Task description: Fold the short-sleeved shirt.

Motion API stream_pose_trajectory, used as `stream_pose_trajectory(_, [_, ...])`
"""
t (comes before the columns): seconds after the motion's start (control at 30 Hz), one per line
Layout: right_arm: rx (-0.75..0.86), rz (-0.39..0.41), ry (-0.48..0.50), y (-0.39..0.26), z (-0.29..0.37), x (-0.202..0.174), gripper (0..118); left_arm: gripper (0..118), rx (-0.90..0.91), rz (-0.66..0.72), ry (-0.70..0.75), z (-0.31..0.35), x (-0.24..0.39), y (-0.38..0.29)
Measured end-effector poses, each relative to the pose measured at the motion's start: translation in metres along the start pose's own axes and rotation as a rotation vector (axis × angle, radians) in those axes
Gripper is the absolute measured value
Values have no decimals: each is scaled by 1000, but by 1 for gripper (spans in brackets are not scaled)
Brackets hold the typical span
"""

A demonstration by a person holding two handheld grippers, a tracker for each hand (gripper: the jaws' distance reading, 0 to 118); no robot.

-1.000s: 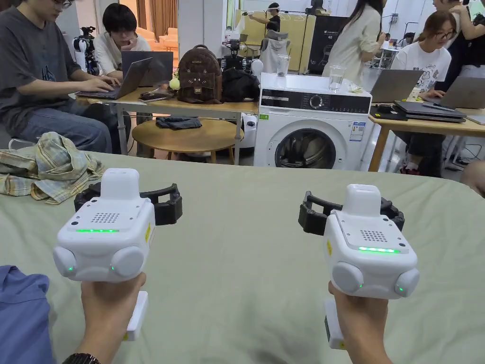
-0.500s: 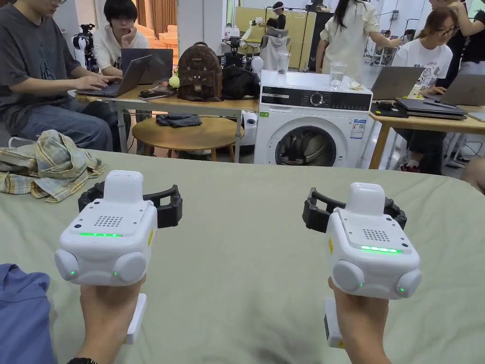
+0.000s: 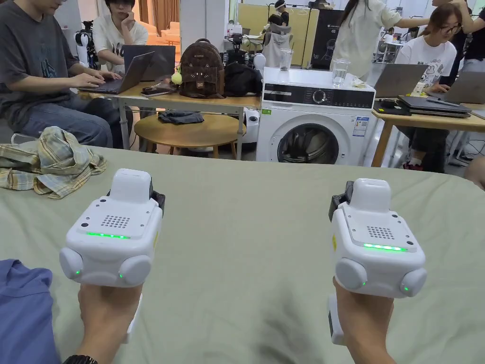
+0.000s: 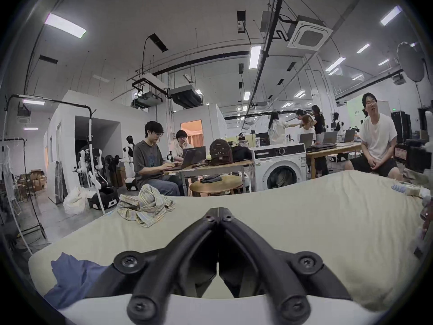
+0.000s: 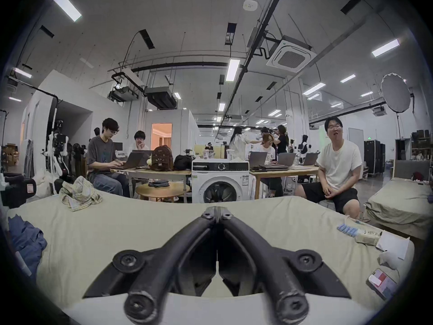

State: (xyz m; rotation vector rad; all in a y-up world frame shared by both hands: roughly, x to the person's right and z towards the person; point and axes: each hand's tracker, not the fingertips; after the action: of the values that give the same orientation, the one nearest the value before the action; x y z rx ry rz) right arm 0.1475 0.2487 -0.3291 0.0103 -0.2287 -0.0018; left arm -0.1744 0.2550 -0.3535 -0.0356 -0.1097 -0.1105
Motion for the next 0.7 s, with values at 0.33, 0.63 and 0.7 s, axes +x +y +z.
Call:
stream_pose_trajectory(0.33, [-51,-8,23,1,-2,-18,0,0,-93,74,73,1,-38,2])
stream_pose_trajectory(0.63, [-58,10,180,5,1,-101,0,0,-142,70,224,33,-106,3])
stream_pose_trajectory(0.7, [-78,-2,215,3,1,-121,0,0,-182,58,269,39,-123,2])
